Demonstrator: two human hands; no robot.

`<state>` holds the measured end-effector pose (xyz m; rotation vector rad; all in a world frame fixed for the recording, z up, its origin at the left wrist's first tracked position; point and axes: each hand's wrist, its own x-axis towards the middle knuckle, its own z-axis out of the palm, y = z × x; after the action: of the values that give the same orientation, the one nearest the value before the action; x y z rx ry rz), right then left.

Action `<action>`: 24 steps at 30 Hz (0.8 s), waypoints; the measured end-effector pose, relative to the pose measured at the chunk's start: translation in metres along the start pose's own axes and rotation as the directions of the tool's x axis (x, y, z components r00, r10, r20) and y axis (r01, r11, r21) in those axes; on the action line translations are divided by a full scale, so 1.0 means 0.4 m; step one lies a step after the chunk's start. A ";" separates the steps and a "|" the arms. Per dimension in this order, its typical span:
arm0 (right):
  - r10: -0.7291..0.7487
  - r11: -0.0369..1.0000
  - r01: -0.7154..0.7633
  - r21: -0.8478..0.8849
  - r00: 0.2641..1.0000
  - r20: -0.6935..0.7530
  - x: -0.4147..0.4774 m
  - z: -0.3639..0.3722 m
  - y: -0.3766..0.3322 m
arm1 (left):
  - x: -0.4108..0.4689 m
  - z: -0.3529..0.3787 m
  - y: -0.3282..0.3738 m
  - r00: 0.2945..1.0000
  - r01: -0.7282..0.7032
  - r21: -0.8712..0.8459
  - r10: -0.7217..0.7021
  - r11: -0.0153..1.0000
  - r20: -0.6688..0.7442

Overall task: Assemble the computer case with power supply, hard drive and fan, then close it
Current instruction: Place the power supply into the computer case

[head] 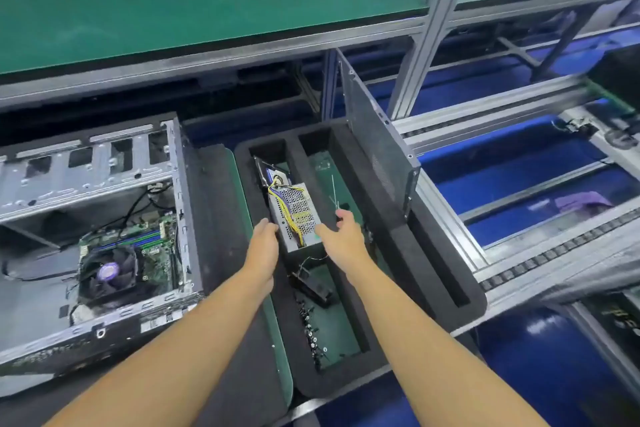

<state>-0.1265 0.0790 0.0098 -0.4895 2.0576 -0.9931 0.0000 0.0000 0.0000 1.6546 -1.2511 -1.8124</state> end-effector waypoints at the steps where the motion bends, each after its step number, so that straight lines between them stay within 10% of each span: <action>1: -0.006 0.997 0.006 -0.071 1.000 0.000 0.011 0.012 -0.001 | 0.002 0.006 0.000 1.000 0.004 -0.037 -0.004 0.999 0.005; 12: -0.125 0.786 0.095 -0.611 0.992 -0.006 0.086 0.167 -0.033 | 0.088 -0.016 -0.044 0.993 0.098 -0.077 -0.092 0.992 0.073; 24: -0.171 0.794 0.076 -0.603 0.980 -0.102 0.096 0.179 -0.053 | 0.059 -0.010 -0.038 0.991 0.101 -0.112 -0.090 0.989 0.103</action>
<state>-0.0939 0.0078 -0.0198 -0.9069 2.4998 -0.4289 0.0025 -0.0117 -0.0256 1.6044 -1.0985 -2.0060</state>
